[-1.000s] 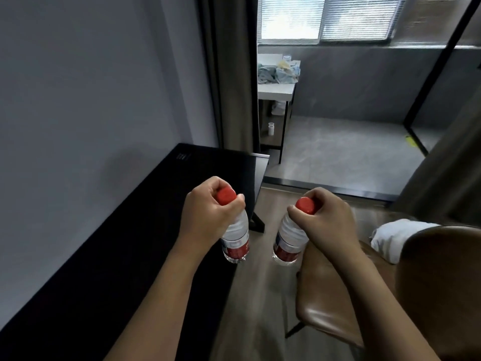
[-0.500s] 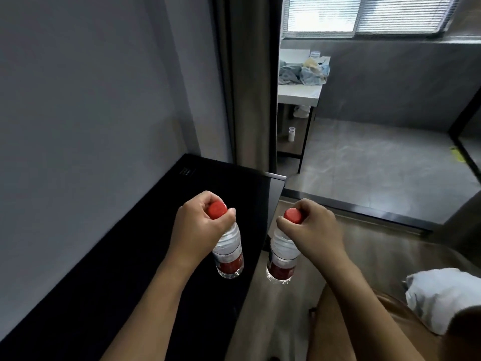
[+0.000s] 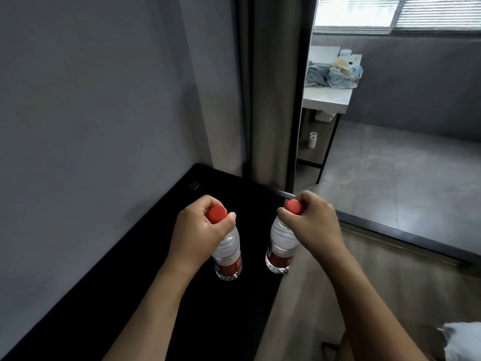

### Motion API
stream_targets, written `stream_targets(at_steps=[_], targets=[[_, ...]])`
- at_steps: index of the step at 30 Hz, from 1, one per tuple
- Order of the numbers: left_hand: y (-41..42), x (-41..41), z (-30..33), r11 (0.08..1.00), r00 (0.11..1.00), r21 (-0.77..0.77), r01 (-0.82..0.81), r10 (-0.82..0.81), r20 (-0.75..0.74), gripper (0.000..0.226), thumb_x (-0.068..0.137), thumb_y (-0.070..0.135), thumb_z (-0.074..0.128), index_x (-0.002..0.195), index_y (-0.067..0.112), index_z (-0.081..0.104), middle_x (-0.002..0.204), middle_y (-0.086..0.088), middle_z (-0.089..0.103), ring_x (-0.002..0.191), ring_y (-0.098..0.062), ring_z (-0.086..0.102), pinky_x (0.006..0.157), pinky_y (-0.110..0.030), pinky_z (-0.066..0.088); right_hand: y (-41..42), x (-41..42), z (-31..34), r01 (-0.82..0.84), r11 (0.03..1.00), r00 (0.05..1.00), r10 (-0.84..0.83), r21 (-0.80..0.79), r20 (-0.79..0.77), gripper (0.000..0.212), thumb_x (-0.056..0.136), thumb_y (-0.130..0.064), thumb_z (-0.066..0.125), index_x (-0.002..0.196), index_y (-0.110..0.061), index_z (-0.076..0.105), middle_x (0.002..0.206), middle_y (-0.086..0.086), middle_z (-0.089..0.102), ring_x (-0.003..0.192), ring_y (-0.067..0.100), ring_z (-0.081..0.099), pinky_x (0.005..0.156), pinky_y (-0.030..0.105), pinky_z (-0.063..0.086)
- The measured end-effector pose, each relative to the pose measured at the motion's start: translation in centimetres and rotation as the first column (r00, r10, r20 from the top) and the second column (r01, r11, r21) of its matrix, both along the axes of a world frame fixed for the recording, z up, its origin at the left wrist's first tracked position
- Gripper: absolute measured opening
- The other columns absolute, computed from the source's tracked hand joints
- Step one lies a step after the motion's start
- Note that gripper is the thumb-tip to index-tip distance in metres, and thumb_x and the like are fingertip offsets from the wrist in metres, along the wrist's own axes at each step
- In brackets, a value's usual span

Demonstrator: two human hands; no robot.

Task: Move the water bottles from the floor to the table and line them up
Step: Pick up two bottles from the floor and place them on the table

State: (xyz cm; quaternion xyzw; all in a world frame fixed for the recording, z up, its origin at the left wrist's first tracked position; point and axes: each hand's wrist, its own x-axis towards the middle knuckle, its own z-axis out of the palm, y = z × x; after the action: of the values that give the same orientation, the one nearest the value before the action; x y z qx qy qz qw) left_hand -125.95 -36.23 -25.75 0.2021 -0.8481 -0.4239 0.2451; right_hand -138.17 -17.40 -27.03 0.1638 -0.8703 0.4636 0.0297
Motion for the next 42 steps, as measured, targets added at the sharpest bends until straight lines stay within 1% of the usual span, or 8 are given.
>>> stream_targets(at_steps=[8, 15, 20, 23, 27, 31, 34, 42], targets=[[-5.3, -5.7, -3.3, 0.996, 0.995, 0.012, -0.092, 0.092, 0.035, 0.020, 0.080, 0.038, 0.072, 0.071, 0.028, 0.057, 0.067, 0.015, 0.060, 0.059, -0.002, 0.058, 0.056, -0.012, 0.045, -7.3, -7.1, -2.4, -0.142, 0.981, 0.990, 0.141, 0.133, 0.018, 0.017, 0.069, -0.039, 0.070, 0.070, -0.029, 0.056, 0.065, -0.013, 0.059, 0.065, 0.003, 0.056, 0.055, 0.021, 0.037], [-12.5, -12.8, -6.1, 0.937, 0.930, -0.084, -0.338, 0.346, 0.127, 0.024, 0.080, 0.051, 0.066, 0.078, 0.030, 0.056, 0.066, 0.012, 0.061, 0.062, -0.003, 0.059, 0.057, -0.022, 0.049, -18.2, -16.6, -5.4, -0.423, 0.879, 0.906, 0.414, 0.222, 0.086, 0.019, 0.074, -0.040, 0.070, 0.087, -0.026, 0.067, 0.079, -0.011, 0.065, 0.076, 0.011, 0.062, 0.067, 0.031, 0.051], [-17.4, -17.8, -8.4, 0.909, 0.885, -0.086, -0.408, 0.416, 0.208, 0.019, 0.083, 0.047, 0.067, 0.084, 0.031, 0.056, 0.073, 0.012, 0.062, 0.066, -0.001, 0.060, 0.062, -0.026, 0.050, -25.9, -22.6, -7.1, -0.556, 0.777, 0.826, 0.556, 0.296, 0.091, 0.027, 0.077, -0.040, 0.068, 0.098, -0.022, 0.068, 0.089, -0.002, 0.069, 0.085, 0.020, 0.063, 0.076, 0.038, 0.053], [-20.2, -20.3, -9.9, 0.899, 0.864, -0.057, -0.434, 0.433, 0.256, 0.018, 0.085, 0.042, 0.068, 0.087, 0.029, 0.056, 0.077, 0.010, 0.062, 0.070, -0.005, 0.060, 0.062, -0.028, 0.050, -30.1, -25.6, -8.4, -0.600, 0.739, 0.794, 0.595, 0.307, 0.119, 0.028, 0.079, -0.039, 0.067, 0.100, -0.022, 0.067, 0.090, 0.001, 0.069, 0.086, 0.024, 0.063, 0.077, 0.040, 0.053], [-23.3, -22.4, -12.1, 0.889, 0.837, -0.055, -0.455, 0.448, 0.313, 0.019, 0.088, 0.040, 0.067, 0.092, 0.025, 0.055, 0.080, 0.010, 0.060, 0.071, -0.004, 0.058, 0.056, -0.021, 0.040, -34.0, -28.1, -10.6, -0.654, 0.676, 0.751, 0.637, 0.339, 0.177, 0.022, 0.082, -0.036, 0.065, 0.099, -0.022, 0.064, 0.087, 0.000, 0.065, 0.082, 0.022, 0.062, 0.070, 0.033, 0.050], [-24.9, -23.0, -14.6, 0.900, 0.837, -0.060, -0.432, 0.425, 0.346, 0.018, 0.091, 0.036, 0.065, 0.093, 0.025, 0.051, 0.080, 0.010, 0.057, 0.071, -0.002, 0.056, 0.058, -0.017, 0.036, -36.2, -29.5, -12.4, -0.660, 0.713, 0.751, 0.627, 0.236, 0.206, 0.015, 0.085, -0.031, 0.066, 0.095, -0.021, 0.061, 0.081, -0.003, 0.061, 0.078, 0.017, 0.060, 0.062, 0.027, 0.046], [-25.6, -23.3, -15.7, 0.920, 0.875, -0.033, -0.390, 0.381, 0.298, 0.016, 0.090, 0.032, 0.065, 0.093, 0.025, 0.051, 0.082, 0.009, 0.058, 0.075, 0.001, 0.057, 0.063, -0.016, 0.039, -36.8, -30.0, -13.1, -0.688, 0.701, 0.726, 0.654, 0.189, 0.214, 0.014, 0.087, -0.029, 0.067, 0.093, -0.023, 0.056, 0.079, -0.006, 0.057, 0.075, 0.013, 0.057, 0.058, 0.023, 0.039], [-26.1, -23.3, -15.8, 0.929, 0.878, 0.045, -0.368, 0.331, 0.345, 0.018, 0.091, 0.033, 0.067, 0.098, 0.025, 0.052, 0.091, 0.008, 0.060, 0.084, -0.002, 0.060, 0.074, -0.026, 0.053, -37.0, -30.2, -13.2, -0.704, 0.689, 0.708, 0.665, 0.171, 0.238, 0.019, 0.088, -0.028, 0.067, 0.097, -0.020, 0.053, 0.089, 0.000, 0.059, 0.080, 0.016, 0.056, 0.068, 0.029, 0.043]])
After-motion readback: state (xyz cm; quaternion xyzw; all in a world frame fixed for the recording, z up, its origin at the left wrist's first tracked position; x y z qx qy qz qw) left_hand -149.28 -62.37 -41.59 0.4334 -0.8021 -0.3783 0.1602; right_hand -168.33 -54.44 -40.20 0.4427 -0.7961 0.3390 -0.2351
